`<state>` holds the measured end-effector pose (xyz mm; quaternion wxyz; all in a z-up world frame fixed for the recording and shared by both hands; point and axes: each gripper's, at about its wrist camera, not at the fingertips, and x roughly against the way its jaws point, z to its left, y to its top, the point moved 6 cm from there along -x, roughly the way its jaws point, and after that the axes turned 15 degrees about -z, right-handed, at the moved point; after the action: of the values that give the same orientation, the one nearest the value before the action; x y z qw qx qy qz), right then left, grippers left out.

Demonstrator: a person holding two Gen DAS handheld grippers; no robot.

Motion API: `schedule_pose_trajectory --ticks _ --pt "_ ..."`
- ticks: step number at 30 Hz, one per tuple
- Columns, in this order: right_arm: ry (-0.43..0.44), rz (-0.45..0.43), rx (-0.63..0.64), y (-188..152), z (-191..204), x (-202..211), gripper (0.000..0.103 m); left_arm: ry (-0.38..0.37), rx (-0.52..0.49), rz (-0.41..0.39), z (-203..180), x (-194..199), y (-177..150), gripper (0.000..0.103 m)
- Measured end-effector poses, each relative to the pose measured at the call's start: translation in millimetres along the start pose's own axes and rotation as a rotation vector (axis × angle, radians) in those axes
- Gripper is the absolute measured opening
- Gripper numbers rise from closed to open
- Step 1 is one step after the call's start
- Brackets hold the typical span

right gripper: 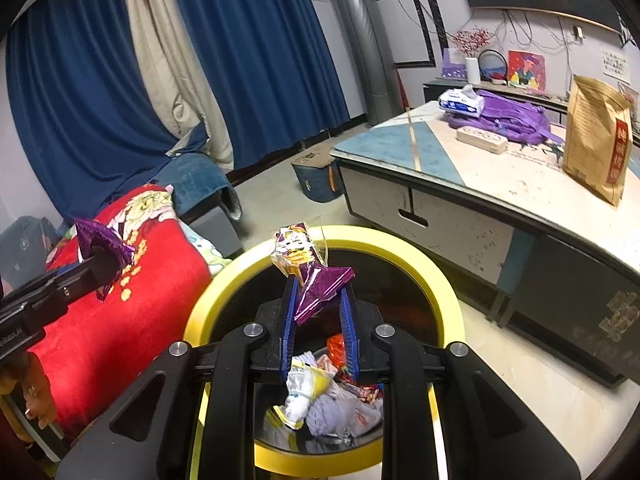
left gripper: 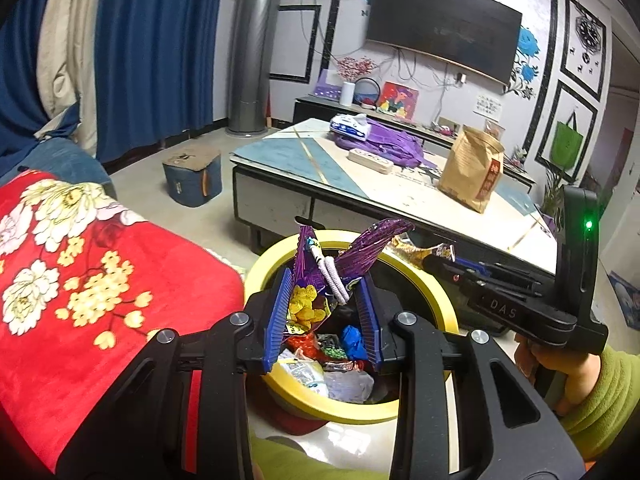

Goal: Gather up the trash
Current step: 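Open both tools to drop the purple wrappers into the bin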

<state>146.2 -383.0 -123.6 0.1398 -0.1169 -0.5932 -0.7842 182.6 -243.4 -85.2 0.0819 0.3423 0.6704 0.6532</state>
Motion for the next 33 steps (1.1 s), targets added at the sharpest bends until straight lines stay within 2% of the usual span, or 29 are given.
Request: schedule_pose_trajectory --ticks 5,19,21,22,25,29,31,33 --pt "-0.006 0.026 -0.001 -11 -6 -1 0.020 -0.021 -0.022 -0.008 -7 -6 0 0.026" --pt "-0.012 0.105 -0.011 -35 -12 -8 0.021 -0.052 -0.062 0.030 -20 -30 -9 0.029" --pt "-0.011 0.115 -0.014 -37 -13 -9 0.023 -0.051 -0.056 0.037 -20 -34 -9 0.034" --pt "-0.011 0.117 -0.017 -38 -13 -8 0.025 -0.047 -0.054 0.039 -19 -35 -8 0.040" --pt "-0.013 0.119 -0.025 -40 -15 -7 0.038 -0.044 -0.041 0.041 -17 -37 -7 0.047" --pt "-0.023 0.123 -0.031 -42 -19 -5 0.042 -0.029 -0.032 0.038 -14 -37 -6 0.065" --pt "-0.028 0.120 -0.037 -43 -20 -4 0.056 -0.017 -0.026 0.037 -11 -35 -5 0.072" --pt "-0.033 0.107 -0.039 -41 -20 -2 0.061 -0.006 -0.018 0.031 -8 -33 -5 0.078"
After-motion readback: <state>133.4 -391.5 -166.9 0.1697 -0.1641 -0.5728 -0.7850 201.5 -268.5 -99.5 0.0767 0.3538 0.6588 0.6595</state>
